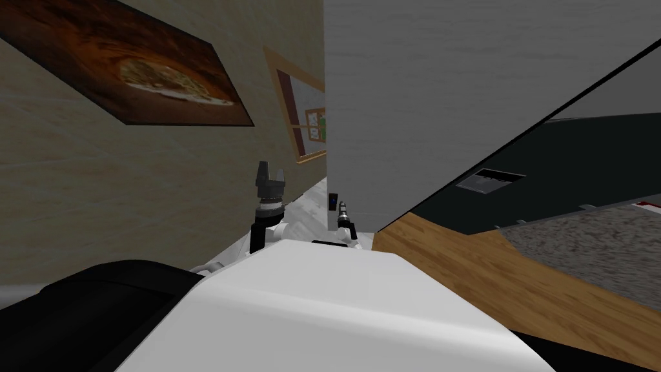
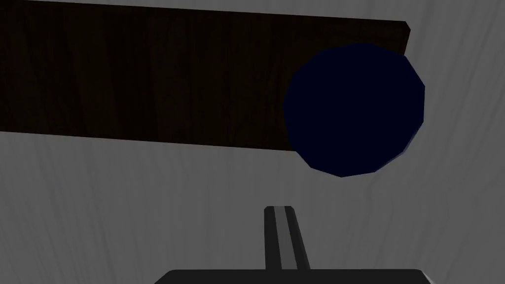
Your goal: Push the door open
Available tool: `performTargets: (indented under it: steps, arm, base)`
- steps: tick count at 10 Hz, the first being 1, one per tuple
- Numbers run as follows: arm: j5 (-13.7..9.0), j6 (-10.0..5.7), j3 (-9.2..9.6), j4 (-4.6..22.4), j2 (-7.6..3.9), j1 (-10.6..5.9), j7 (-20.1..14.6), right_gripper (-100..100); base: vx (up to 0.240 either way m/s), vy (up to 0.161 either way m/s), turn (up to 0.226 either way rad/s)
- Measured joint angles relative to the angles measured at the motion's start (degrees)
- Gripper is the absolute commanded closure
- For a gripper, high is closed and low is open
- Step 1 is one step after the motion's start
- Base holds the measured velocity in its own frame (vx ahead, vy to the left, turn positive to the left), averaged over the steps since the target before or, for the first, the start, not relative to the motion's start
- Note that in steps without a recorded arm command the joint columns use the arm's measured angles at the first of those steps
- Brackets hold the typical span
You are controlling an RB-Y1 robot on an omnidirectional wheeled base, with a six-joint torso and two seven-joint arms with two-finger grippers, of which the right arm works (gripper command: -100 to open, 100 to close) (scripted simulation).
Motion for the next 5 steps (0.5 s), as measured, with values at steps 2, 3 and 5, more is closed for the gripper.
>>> performTargets:
  steps: [2,3,5]
  arm:
    - [-0.87,-1.65,2.32,-1.47,-0.46,1.68,1.44,-100]
    - [-1.31,-2.41,3.57,-2.38,-0.5,2.69,2.37,-100]
    - [-2.05,-4.58,6.28,-3.21,0.02,4.16,3.6,-100]
  base:
    - [-0.125,-0.043,-0.002]
    - [-0.112,-0.022,0.0]
    - [-0.095,-0.011,-0.003]
